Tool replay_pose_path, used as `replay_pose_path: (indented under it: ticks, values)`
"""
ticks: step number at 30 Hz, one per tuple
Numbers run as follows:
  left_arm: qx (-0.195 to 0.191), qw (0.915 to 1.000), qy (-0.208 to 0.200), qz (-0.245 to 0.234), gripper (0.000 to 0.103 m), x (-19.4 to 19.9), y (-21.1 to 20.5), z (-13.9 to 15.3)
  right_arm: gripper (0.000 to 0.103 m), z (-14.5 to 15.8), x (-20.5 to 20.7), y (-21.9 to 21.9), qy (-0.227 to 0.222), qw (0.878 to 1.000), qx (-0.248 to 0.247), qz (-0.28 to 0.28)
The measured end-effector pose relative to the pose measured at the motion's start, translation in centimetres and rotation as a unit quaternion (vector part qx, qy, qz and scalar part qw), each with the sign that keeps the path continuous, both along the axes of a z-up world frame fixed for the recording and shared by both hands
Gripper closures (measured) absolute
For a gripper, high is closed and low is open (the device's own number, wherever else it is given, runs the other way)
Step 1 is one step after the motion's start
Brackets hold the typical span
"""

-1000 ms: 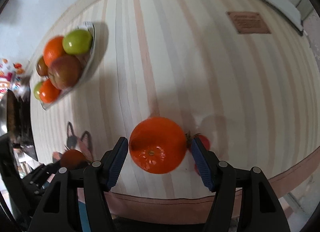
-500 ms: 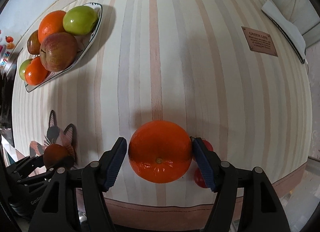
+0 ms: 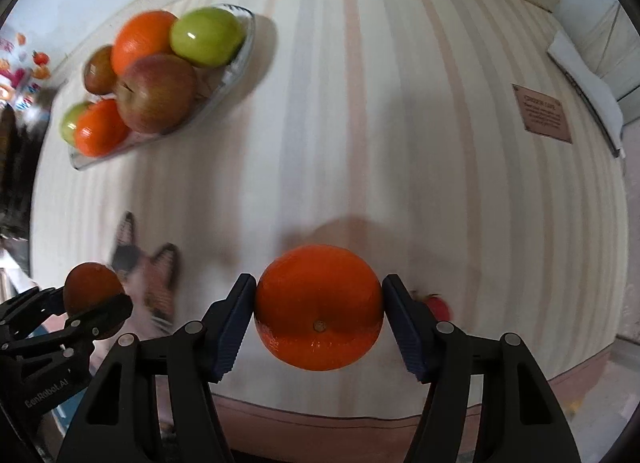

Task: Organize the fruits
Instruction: 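Grasp the brown round fruit with the left tool while the right tool grasps the large orange, then place the brown fruit on the plate with the left tool while the right tool places the orange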

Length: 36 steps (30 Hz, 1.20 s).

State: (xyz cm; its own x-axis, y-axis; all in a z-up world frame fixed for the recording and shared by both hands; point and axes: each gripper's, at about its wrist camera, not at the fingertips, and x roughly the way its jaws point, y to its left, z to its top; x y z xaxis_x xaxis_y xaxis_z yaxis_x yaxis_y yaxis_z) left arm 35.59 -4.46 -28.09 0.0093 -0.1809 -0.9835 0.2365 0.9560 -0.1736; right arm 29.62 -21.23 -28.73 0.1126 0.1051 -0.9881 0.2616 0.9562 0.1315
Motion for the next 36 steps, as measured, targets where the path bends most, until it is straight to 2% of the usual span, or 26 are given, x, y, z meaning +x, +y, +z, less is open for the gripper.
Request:
replay_pose_path:
  ticks: [2,8,11,15,22,25,33,36]
  values:
    - [-0.008,0.9999,-0.009,0.008,0.053,-0.7,0.6,1.5,0.036,0.9,0.7,0.6,-0.010,1.000,0.012,0.001]
    - [-0.026,0.9984,-0.038,0.032,0.053,2.9,3.5,6.2,0.036,4.4,4.3,2.7,-0.051,0.997,0.060,0.004]
    - [-0.025,0.9975,-0.051,0.042,0.053,5.5,5.6,7.0,0.036,6.2,7.0,4.4,-0.073,0.994,0.084,0.011]
    - [-0.018,0.9966,-0.057,0.058,0.053,10.0,7.4,7.3,0.036,8.1,10.9,6.5,-0.092,0.991,0.091,0.035]
    - [-0.024,0.9958,-0.005,0.088,0.053,17.9,10.7,3.3,0.036,6.6,17.7,10.6,-0.105,0.991,0.060,0.059]
    - [-0.025,0.9951,0.022,0.093,0.053,19.6,10.9,1.1,0.036,5.2,19.3,12.4,-0.100,0.991,0.043,0.074]
    - [-0.025,0.9935,0.058,0.094,0.051,20.5,11.3,-2.4,0.035,3.6,20.4,14.8,-0.102,0.990,0.008,0.099]
    - [-0.044,0.9914,0.062,0.107,0.050,20.4,12.0,-2.9,0.035,3.4,20.6,15.6,-0.105,0.988,-0.009,0.110]
